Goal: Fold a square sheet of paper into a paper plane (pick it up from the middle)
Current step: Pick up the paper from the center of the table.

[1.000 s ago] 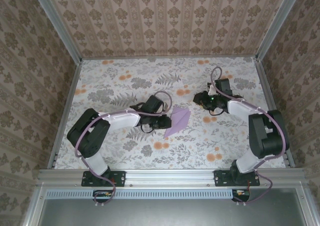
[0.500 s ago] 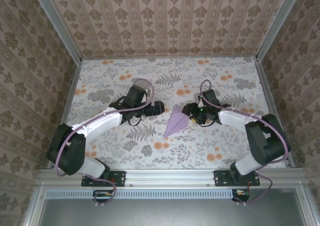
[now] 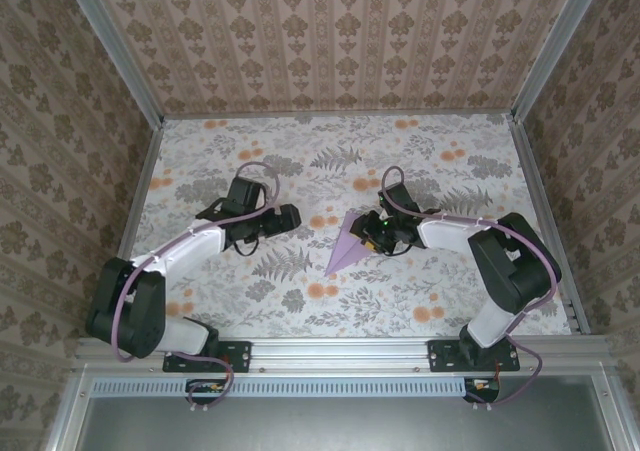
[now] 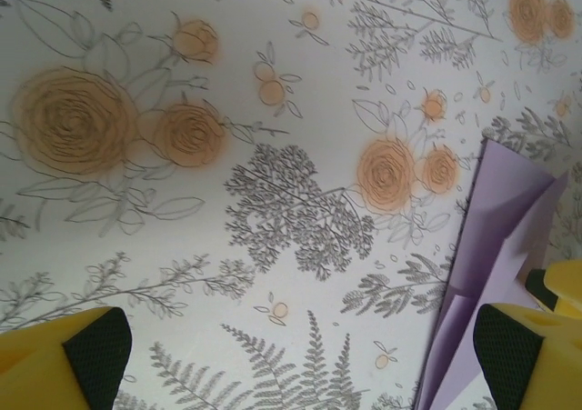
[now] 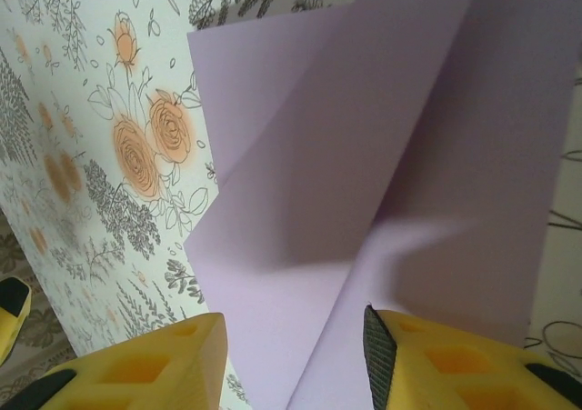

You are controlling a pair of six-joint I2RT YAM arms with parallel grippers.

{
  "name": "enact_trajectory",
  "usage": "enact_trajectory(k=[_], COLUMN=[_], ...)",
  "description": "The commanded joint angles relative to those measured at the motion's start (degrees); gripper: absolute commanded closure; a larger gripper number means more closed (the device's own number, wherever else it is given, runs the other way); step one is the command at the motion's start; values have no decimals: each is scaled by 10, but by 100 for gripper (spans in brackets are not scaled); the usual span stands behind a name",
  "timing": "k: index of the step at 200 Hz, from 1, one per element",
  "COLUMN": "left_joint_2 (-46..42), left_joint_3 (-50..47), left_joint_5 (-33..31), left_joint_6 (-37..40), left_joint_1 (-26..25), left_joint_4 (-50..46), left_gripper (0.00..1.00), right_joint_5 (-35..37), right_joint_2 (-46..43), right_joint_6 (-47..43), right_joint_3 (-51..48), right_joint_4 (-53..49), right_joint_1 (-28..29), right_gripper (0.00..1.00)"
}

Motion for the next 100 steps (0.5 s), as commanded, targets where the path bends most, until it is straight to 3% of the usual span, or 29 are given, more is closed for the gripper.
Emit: enact_trajectory(k=[1,100], left_joint_2=[-15,-23], left_joint_3=[-11,-20], left_joint_5=[17,37], left_joint_6=[14,7], left_joint_1=[14,29], left_joint_4=[-12,-8], left_gripper=[0,0], right_joint_5=[-8,-24], right_joint_2=[13,46], right_joint_6=[15,25], right_joint_3=[10,24], right_joint_4=[5,47], right_joint_1=[2,11], right_gripper=[54,60])
